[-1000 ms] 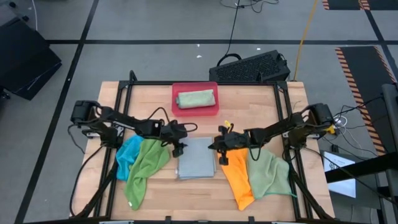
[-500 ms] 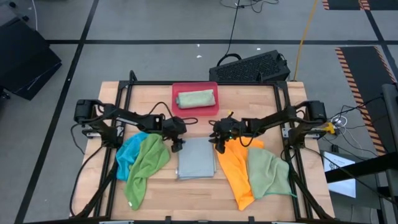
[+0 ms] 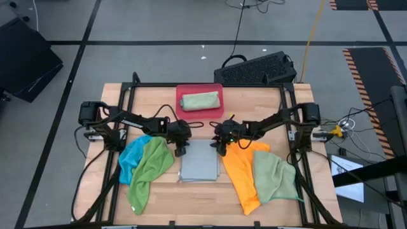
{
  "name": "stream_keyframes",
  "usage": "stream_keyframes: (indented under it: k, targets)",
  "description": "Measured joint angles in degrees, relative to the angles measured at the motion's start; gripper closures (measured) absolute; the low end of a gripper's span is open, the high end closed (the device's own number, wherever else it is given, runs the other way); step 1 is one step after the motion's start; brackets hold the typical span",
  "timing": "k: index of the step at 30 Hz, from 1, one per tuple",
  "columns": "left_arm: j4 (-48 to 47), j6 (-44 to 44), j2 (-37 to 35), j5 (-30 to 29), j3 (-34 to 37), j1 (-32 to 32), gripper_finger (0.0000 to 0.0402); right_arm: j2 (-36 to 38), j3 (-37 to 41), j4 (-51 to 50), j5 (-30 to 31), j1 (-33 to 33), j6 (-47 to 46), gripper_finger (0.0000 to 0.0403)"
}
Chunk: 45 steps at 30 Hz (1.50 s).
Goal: Fold microfiber towels
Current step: Fold the gray towel
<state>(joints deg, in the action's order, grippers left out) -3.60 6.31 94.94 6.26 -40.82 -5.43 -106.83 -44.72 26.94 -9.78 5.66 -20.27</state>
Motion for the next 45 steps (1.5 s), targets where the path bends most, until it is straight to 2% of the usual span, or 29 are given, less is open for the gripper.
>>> stream_keyframes:
  k: [3, 6, 9, 10, 15, 17, 22, 26, 28, 31, 34, 38, 42, 45]
  targets:
    - [0.07, -0.58, 0.02, 0.2, 0.0, 0.4, 0.0352, -1.93, -1.76, 0.07, -1.38, -0.37, 0.13, 0.0264]
    - [-0.34, -1.32, 0.02, 0.02, 0.0, 1.0, 0.0388, -3.01, -2.17, 0.15, -1.79, -0.53, 0.08, 0.0316]
    - [-1.04, -1.26, -0.42, 0.06, 0.07, 1.67, 0.0388, -3.23, -2.17, -0.47, -2.28, -0.53, 0.45, 0.038]
    - [-0.79, -1.3, -0.44, 0.04, 0.07, 1.94, 0.0385, -3.26, -2.17, -0.52, -2.97, -0.53, 0.86, 0.0389]
    - [-1.03, -1.88, -4.08, -0.09, 0.2, 2.69, 0.0391, -0.67, -1.99, -2.41, -5.02, -0.94, 4.3, 0.0382]
    - [-2.59, -2.71, -7.31, -2.04, 0.21, 2.67, 0.0394, 1.71, -2.09, -2.33, -4.68, -0.94, 7.14, 0.0388]
    - [-3.69, -5.28, -17.34, -13.55, 0.22, 2.51, 0.0382, 9.31, -3.41, -2.99, 3.6, -0.36, 15.81, 0.0394]
    - [-2.87, -6.06, -26.33, -23.54, 0.22, 2.72, 0.039, 15.77, -4.54, -2.36, 8.89, 0.25, 19.56, 0.0391]
    - [-2.3, -6.01, -30.13, -23.47, 0.04, 3.88, 0.0395, 18.44, -4.6, -2.62, 9.64, -0.2, 20.18, 0.0393]
    - [-4.89, -4.18, -32.91, -19.4, 0.11, 7.29, 0.0389, 20.04, -4.62, -5.06, 9.48, -2.81, 20.53, 0.0394]
    - [-8.17, -0.49, -32.45, -16.9, 0.24, 12.26, 0.0384, 18.89, -4.62, -5.91, 9.3, -6.31, 20.78, 0.0394]
    - [-8.25, 5.65, -27.46, -16.07, 0.73, 19.95, 0.0395, 15.18, -4.6, -3.82, 6.86, -10.35, 19.59, 0.0394]
    - [-6.44, 12.22, -21.31, -16.09, 0.66, 26.06, 0.0387, 10.02, -4.57, -1.54, 3.81, -13.02, 15.29, 0.0393]
    - [-2.61, 16.22, -16.44, -13.88, 0.55, 28.81, 0.0378, 7.19, -4.6, -0.55, 1.39, -14.1, 12.15, 0.0393]
